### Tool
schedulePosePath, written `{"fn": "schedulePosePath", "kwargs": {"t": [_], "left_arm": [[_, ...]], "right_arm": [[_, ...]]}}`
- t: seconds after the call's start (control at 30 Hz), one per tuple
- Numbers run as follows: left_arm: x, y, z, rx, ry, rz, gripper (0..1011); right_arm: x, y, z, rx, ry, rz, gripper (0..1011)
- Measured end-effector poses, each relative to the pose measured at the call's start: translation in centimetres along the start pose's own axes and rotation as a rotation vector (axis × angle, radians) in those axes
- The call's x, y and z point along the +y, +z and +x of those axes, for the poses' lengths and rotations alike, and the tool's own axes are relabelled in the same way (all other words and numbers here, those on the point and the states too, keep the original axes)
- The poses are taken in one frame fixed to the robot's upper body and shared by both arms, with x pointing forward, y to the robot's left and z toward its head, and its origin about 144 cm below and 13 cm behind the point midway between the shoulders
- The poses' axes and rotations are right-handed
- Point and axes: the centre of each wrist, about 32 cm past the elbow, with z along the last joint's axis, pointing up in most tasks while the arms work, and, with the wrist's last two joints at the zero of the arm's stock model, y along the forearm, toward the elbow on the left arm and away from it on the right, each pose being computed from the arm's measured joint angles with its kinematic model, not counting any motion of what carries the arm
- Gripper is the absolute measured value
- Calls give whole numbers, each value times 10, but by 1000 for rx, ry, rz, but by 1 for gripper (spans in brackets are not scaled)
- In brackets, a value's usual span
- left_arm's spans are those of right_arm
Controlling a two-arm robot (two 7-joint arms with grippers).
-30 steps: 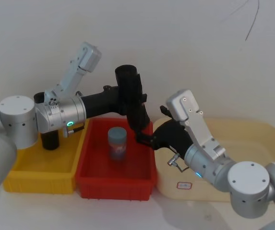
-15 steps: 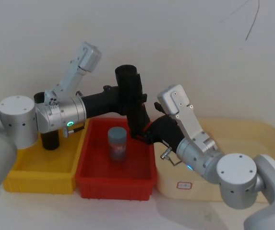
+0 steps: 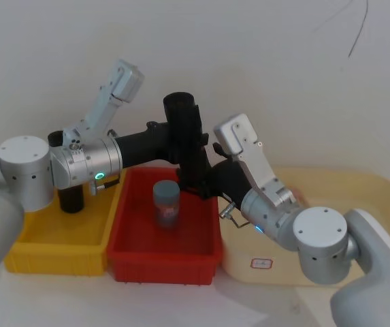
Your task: Pick up the garbage bag with the one hand and transfer it to the other hand.
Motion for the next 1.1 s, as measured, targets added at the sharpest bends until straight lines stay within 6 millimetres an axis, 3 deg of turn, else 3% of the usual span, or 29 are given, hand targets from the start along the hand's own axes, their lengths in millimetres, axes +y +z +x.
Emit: {"fn": "schedulePosePath", "kwargs": {"t": [1.1], "left_arm": [[0, 0, 0, 0, 0, 0, 433]], "right_arm": [[29, 6, -1, 18, -27, -3, 1001]]}}
